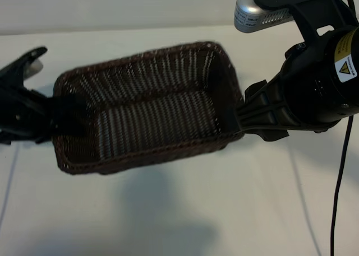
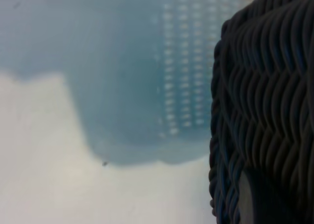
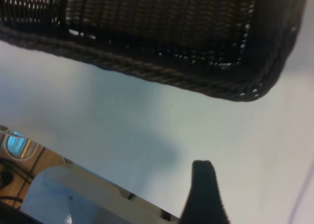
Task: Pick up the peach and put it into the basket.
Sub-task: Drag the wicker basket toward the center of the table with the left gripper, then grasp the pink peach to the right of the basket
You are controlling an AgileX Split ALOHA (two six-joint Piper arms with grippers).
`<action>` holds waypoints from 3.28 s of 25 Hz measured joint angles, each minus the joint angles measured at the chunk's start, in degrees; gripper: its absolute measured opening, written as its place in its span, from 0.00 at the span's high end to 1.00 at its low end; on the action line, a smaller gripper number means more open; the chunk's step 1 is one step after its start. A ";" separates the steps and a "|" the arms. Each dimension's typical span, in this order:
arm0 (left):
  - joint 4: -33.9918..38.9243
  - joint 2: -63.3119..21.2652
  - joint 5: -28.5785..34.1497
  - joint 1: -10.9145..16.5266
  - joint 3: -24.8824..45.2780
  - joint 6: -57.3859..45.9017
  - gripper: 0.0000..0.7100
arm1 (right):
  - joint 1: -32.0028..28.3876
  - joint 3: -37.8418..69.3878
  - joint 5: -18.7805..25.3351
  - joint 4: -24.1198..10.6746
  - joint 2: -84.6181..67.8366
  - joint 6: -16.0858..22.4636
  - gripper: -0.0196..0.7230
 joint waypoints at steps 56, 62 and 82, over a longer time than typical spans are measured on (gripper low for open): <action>8.36 16.53 3.44 -11.95 -17.20 -6.22 0.26 | 0.00 0.00 0.53 0.27 0.00 0.00 0.27; 16.58 8.15 7.58 -11.95 -17.20 -12.67 0.24 | 0.00 0.00 0.77 0.27 0.00 0.00 0.27; 20.98 -9.84 13.17 -19.75 -17.20 -21.01 0.24 | 0.00 0.00 0.96 0.27 0.00 0.00 0.27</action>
